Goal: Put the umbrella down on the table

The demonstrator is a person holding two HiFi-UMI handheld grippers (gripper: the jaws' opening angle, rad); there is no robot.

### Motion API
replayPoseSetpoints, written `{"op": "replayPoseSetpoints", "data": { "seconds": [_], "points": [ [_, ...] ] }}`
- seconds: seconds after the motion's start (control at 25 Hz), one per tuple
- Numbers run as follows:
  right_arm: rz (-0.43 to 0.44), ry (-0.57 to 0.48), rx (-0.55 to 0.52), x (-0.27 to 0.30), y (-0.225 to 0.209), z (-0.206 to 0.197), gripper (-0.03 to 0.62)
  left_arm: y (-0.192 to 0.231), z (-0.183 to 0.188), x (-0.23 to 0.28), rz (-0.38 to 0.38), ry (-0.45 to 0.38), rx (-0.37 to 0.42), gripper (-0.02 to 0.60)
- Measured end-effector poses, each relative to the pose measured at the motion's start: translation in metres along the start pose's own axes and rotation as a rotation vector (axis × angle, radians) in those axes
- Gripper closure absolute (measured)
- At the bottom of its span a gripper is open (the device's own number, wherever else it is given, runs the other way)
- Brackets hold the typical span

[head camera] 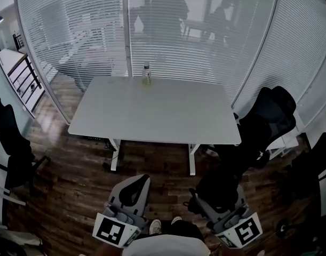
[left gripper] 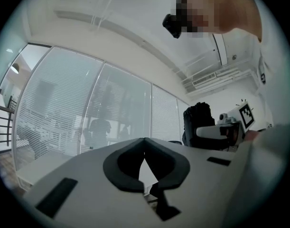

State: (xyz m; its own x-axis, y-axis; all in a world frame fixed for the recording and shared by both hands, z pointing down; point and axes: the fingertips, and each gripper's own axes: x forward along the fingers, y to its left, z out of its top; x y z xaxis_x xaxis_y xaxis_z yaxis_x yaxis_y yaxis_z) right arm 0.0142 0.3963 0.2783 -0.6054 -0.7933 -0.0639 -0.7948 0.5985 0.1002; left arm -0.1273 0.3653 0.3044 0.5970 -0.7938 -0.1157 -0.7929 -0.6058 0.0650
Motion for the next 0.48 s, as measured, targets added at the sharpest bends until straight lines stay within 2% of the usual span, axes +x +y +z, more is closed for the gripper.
{"op": "replayPoseSetpoints", "data": {
  "seconds": [0.24,0.48],
  "points": [
    [-0.026,0.001,-0.008,0.014,-0.023,-0.008,0.327,0.014,-0.004,0.020,-0.002,0.003,0.001,0.570],
    [-0.019,0.005,-0.001,0.030,-0.065,-0.022,0.327,0.016,-0.016,0.066,-0.004,0.007,0.008,0.570]
  ]
}}
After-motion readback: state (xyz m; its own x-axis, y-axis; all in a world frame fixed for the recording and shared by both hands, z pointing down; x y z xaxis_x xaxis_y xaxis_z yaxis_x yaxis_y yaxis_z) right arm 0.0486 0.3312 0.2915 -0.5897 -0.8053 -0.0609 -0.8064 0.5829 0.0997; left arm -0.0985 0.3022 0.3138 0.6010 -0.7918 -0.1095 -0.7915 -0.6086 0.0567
